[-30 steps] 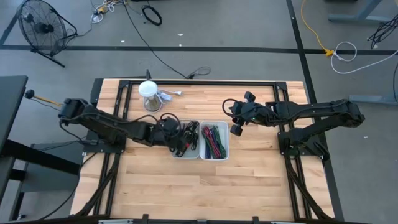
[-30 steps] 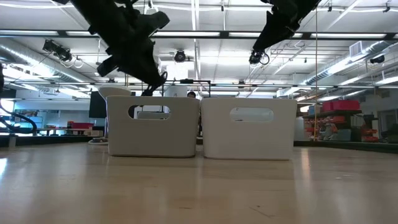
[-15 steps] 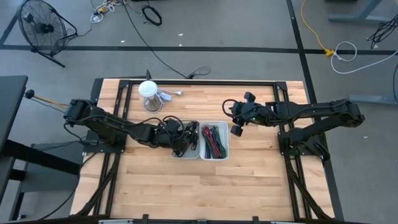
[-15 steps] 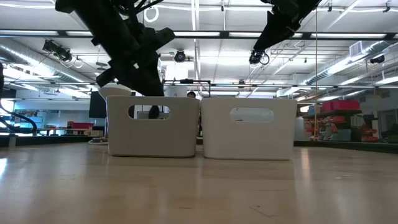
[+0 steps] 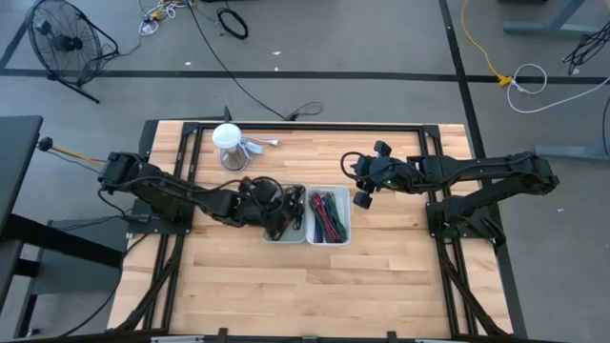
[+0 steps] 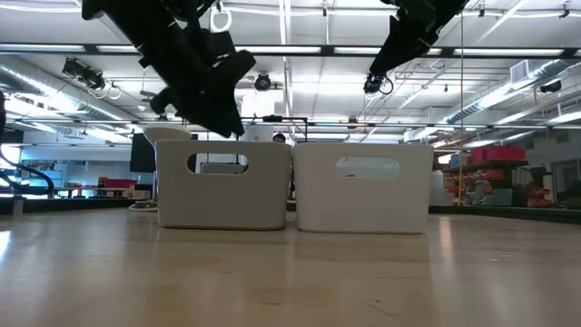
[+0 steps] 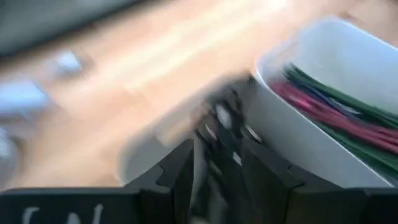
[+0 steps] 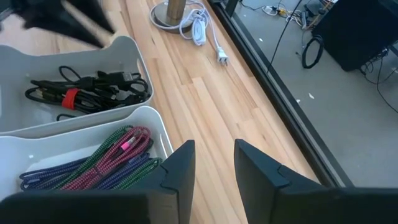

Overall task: Pick & Place USB Port
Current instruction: Return to Home Position

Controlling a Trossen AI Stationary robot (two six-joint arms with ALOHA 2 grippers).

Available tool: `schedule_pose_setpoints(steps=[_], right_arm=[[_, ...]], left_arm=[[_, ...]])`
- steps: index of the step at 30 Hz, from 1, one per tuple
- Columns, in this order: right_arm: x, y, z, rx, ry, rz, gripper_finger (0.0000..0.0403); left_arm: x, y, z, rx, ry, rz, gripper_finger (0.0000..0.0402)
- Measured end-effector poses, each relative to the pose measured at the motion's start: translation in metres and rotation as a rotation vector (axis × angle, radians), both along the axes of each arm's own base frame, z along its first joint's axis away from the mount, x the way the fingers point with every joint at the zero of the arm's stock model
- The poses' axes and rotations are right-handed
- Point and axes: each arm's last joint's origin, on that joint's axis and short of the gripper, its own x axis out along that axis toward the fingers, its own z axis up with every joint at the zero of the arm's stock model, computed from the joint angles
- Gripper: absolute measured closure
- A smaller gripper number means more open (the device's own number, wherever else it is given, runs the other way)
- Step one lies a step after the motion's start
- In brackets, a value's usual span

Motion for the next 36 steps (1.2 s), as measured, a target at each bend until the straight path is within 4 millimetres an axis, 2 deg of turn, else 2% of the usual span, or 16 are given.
schedule_pose_setpoints(steps=[4,7,9,12,17,21,24,27,30,36], right_arm=[[0.001,0.0,0.001,0.0,-0.014,0.001,0.0291],[0.003,0.0,0.003,-0.005,-0.038,0.005,0.0291],[0.004,0.0,0.005,0.001,-0.066,0.001,0.0292],[0.007,0.004,0.004,-0.016,-0.107,0.028,0.0292],[0.003,0.01,-0.018,-0.021,-0.123,0.117,0.0292],[-0.018,0.008,-0.039,-0.022,-0.16,0.08,0.0292],[-0.04,0.008,-0.046,-0.015,-0.255,0.087,0.0292],[-0.063,0.007,-0.051,-0.026,-0.359,0.126,0.0292],[-0.083,0.008,-0.055,-0.034,-0.503,0.199,0.0292],[-0.113,0.01,-0.078,-0.017,-0.661,0.329,0.0292]], left_arm=[[0.002,0.003,0.006,0.25,0.057,-0.008,0.0268],[0.007,0.004,0.012,0.407,0.148,-0.114,0.0274],[0.012,0.003,0.016,0.474,0.185,-0.217,0.0279],[0.014,0.005,0.023,0.542,0.202,-0.242,0.0287],[-0.003,0.019,0.048,0.625,0.277,-0.232,0.03],[-0.032,0.029,0.073,0.601,0.279,-0.261,0.0311],[-0.054,0.032,0.087,0.562,0.179,-0.32,0.0316],[-0.075,0.032,0.086,0.556,0.014,-0.439,0.0319],[-0.096,0.032,0.07,0.548,-0.131,-0.493,0.0319],[-0.127,0.033,0.022,0.554,-0.329,-0.53,0.0319]])
